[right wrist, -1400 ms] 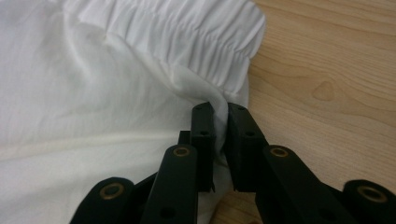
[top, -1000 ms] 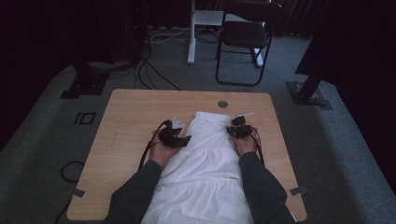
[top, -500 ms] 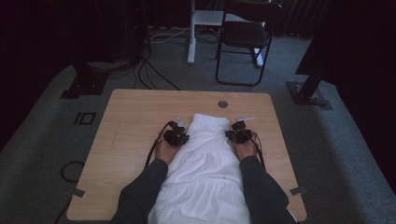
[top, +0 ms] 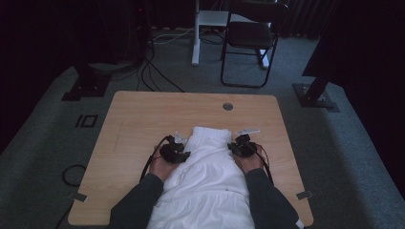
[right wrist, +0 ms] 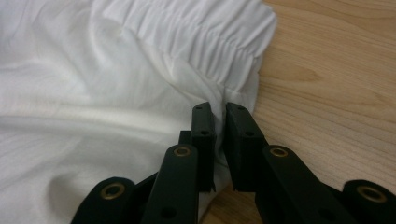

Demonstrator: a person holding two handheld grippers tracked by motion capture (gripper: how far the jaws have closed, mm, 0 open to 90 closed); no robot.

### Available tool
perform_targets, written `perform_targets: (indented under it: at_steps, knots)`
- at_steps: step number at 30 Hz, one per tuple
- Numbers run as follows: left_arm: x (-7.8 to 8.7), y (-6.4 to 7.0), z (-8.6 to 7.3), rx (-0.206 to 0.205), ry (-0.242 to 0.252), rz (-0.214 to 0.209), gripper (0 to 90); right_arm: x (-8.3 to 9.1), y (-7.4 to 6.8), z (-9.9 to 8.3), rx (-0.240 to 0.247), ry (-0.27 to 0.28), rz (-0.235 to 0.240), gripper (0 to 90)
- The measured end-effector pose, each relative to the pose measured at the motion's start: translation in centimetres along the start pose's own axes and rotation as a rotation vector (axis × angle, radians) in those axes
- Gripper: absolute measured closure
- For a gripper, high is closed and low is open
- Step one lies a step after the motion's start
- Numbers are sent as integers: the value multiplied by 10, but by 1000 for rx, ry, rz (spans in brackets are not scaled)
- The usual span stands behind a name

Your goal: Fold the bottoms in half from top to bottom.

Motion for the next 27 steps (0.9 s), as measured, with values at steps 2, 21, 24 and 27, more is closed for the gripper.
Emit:
perform_targets:
  at_steps: [2,21,24,27]
  knots:
    - [5,-8,13,36,48,-1,495,0,0,0,-1,0,2,821]
    - [-55,-22,40,19,-68,-15,549,0,3,3,-10,-22,22,771]
    - [-55,-21,40,20,-66,-4,564,7,10,12,-31,7,3,578]
    - [-55,-20,39,26,-58,-2,571,17,14,24,-91,111,34,429]
Point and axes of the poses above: each handheld gripper's, and its own axes: x roughly backward along the jaws, z roughly out of its top, y roughly to its right, the point moved 4 cm from there along -x, roughly forward along the jaws, and after that the axes turned 3 degrees about -z, right-handed, at the moved point
